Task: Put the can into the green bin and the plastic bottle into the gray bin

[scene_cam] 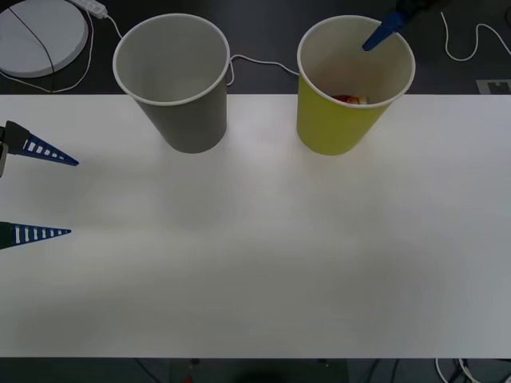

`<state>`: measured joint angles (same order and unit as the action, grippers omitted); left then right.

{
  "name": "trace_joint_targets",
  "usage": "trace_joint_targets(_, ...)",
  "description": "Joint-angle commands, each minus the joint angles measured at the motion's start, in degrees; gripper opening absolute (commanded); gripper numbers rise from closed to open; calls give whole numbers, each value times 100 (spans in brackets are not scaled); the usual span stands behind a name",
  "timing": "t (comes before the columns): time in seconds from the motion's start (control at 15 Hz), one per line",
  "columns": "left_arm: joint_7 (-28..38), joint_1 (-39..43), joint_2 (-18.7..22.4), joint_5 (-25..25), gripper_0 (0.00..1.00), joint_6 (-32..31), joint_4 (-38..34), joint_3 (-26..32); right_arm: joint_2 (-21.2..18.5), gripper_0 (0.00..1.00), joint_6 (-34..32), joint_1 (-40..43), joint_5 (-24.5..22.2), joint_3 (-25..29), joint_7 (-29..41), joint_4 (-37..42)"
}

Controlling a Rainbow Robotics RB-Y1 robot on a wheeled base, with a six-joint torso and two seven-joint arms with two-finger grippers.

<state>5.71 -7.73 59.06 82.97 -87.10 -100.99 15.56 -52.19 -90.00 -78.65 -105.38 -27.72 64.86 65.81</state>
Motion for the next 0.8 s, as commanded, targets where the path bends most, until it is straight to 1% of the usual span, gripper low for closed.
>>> trace_joint_targets(0.07,0,0,0,0,100,0,0,0,-283,100,0,166,571,206,-123,2)
trace_joint_targets(0.2,0,0,0,0,100,0,0,0,-494,100,0,395,984,434,-308,134)
trace_joint_targets(0.33,0,0,0,0,100,0,0,0,-634,100,0,685,1133,742,-721,371)
trace_joint_targets(0.47,0,0,0,0,100,0,0,0,-792,100,0,1001,1476,1076,-1204,529)
trace_joint_targets(0.6,0,0,0,0,100,0,0,0,-880,100,0,1273,1687,1348,-1670,722)
trace_joint_targets(0.8,0,0,0,0,100,0,0,0,-977,100,0,2073,2021,2043,-2206,1294)
